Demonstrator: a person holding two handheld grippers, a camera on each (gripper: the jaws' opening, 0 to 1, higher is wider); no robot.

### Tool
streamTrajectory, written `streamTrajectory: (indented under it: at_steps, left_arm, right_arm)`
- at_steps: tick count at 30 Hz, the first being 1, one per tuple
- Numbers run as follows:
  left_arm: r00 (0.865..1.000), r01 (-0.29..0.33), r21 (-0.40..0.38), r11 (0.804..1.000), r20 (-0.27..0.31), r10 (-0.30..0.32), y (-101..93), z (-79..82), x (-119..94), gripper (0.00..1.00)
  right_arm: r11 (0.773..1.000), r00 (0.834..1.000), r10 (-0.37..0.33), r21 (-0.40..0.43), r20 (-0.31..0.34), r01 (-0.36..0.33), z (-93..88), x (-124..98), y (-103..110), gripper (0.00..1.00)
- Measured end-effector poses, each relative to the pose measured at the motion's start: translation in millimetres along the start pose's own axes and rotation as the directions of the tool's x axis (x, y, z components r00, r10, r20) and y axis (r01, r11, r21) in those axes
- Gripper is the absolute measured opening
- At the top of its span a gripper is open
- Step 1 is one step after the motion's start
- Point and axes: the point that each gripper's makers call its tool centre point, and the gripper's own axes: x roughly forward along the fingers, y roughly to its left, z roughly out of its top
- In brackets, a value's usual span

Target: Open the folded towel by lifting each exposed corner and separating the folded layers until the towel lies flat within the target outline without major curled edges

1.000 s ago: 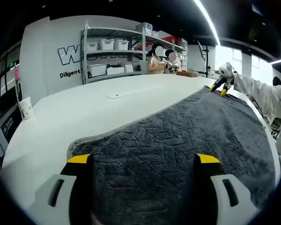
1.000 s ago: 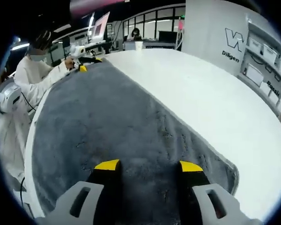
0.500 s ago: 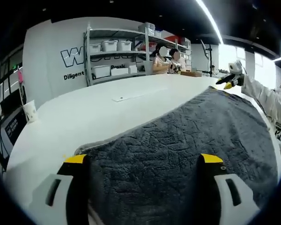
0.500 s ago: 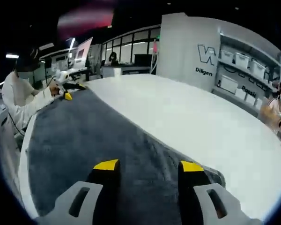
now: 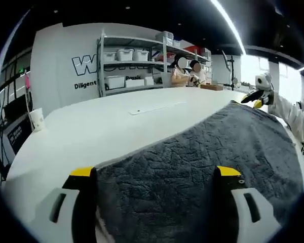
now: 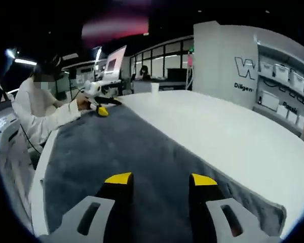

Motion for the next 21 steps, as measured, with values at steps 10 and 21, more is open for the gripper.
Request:
streamTrajectory:
  at_steps: [10, 21]
  left_arm:
    - [1.0, 0.006, -0.022, 1.0, -0.005, -0.006, 0.6, -2.3, 1, 0.94]
    - [1.0, 0.03, -0.024, 0.999, 0.004, -0.03, -2.9, -1.8, 4, 0.99]
  right_arm:
    - [0.991, 0.996, 0.089, -0.102, 0.004, -0.088, 40.7, 62, 29, 0.39]
    - [0.978, 0.986, 0.14, -0.146, -0.089, -0.152, 31.8, 108, 31, 0.42]
